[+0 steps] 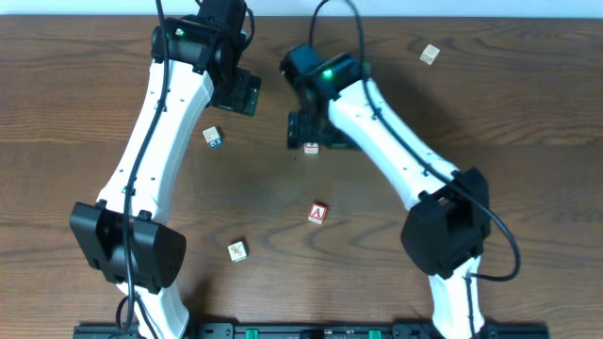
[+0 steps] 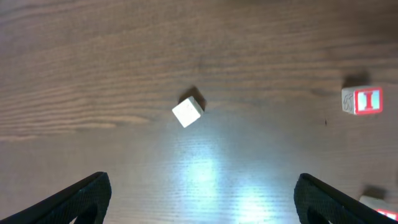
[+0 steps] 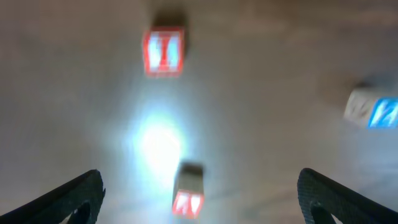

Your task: Spell out Ai2

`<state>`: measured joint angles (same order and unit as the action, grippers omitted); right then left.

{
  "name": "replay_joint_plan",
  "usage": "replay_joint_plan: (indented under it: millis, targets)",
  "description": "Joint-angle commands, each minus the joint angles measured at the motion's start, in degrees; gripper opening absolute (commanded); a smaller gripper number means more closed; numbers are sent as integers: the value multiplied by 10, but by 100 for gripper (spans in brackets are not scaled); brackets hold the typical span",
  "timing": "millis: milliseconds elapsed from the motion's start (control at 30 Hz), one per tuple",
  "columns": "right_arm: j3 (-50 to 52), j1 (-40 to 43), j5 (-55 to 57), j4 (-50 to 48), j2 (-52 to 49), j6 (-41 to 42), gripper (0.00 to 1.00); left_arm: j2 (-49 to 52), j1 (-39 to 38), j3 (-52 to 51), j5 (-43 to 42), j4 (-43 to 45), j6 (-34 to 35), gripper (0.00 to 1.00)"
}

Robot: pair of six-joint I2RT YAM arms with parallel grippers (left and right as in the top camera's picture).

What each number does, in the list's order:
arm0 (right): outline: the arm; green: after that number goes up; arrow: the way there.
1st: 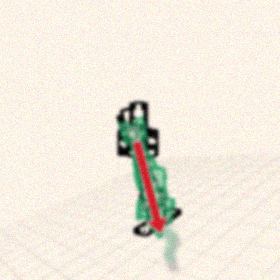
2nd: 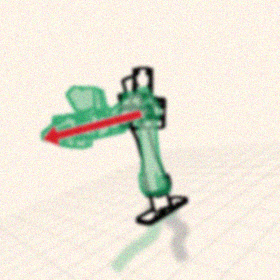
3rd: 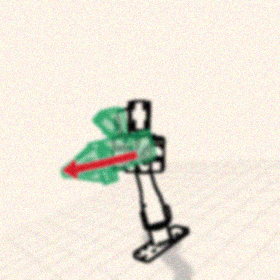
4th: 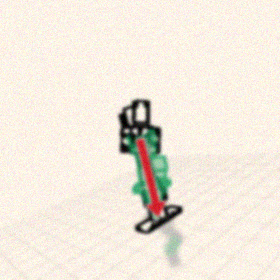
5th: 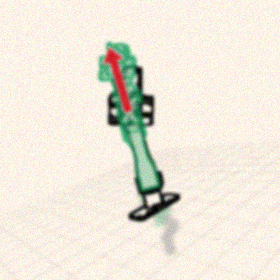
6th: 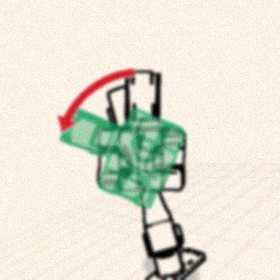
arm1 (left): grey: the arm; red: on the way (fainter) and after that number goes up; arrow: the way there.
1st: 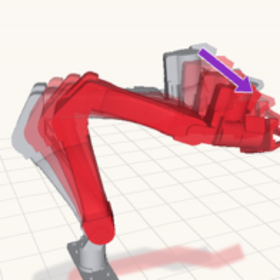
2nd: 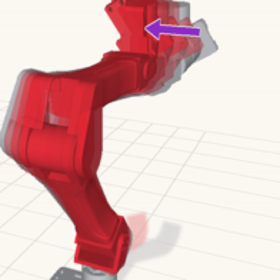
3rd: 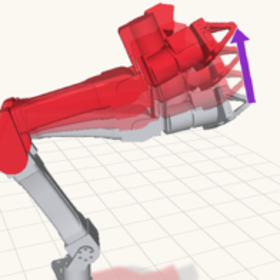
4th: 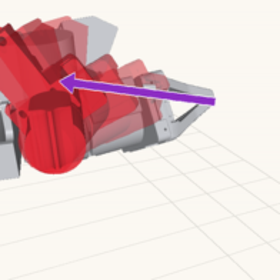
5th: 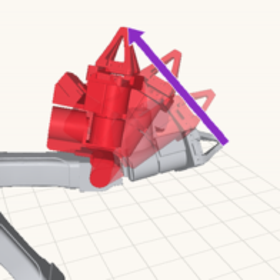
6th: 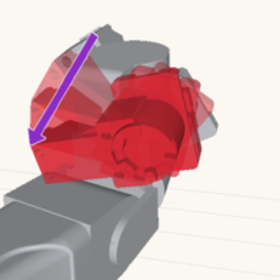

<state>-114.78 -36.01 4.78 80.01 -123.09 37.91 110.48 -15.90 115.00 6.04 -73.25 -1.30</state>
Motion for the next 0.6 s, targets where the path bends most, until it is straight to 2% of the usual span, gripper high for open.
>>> replay_joint_plan:
  millis: [0, 200, 433, 567]
  targets:
    - [2, -41, -11, 14, -5, 3, 99, -11, 1, 0, 11, -9, 0, 95]
    - [2, -78, 13, 45, 5, 32, 99, -11, 1, 0, 25, -13, 13, 95]
    - [3, -77, 54, 87, 78, -23, 99, -13, 1, 0, 26, -14, 16, 95]
    - [20, -66, 68, 84, 122, -42, 99, -35, 10, 0, 93, 18, 34, 95]
